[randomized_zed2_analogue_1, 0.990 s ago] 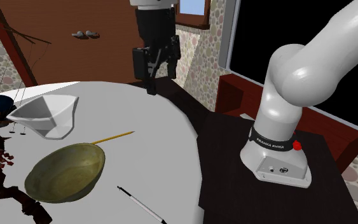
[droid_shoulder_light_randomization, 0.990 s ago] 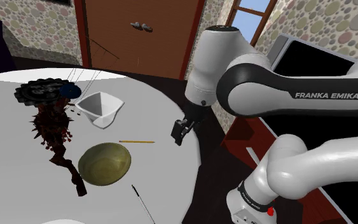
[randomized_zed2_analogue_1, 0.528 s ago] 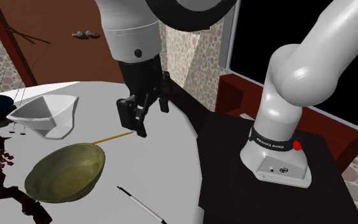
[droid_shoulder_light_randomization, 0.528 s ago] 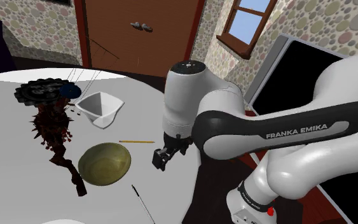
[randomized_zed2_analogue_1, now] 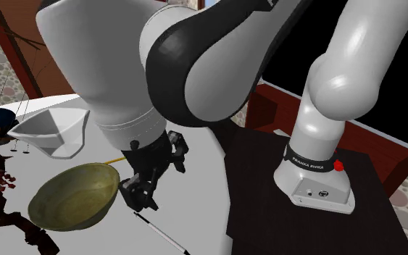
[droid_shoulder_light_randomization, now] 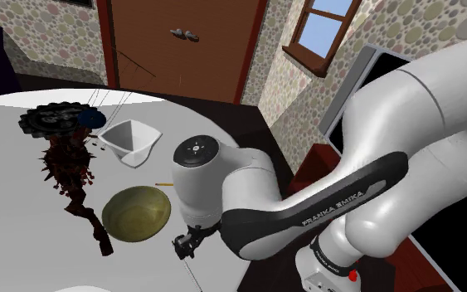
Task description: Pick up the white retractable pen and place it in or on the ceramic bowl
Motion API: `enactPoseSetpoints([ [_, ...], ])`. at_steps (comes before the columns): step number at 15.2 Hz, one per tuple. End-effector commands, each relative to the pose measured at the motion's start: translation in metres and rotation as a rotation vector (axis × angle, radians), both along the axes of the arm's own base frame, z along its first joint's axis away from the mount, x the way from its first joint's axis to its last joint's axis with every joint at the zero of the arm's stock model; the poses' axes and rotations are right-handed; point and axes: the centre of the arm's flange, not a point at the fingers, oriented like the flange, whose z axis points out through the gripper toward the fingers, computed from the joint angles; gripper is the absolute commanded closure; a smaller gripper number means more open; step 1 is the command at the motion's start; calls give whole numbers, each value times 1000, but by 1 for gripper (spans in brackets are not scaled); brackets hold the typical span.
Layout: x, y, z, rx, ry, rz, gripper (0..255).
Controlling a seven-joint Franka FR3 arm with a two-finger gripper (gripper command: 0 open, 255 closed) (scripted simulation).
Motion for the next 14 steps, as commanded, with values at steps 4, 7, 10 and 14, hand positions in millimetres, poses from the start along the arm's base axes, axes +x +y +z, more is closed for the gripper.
enactPoseSetpoints([
  [4, 0, 40, -60, -44, 16, -25, 0],
  [7, 0, 60, -90, -68, 25, -37, 0],
  [10, -2, 56, -105, -68, 25, -37, 0],
  [14, -4, 51, -126, -68, 25, -37, 0],
])
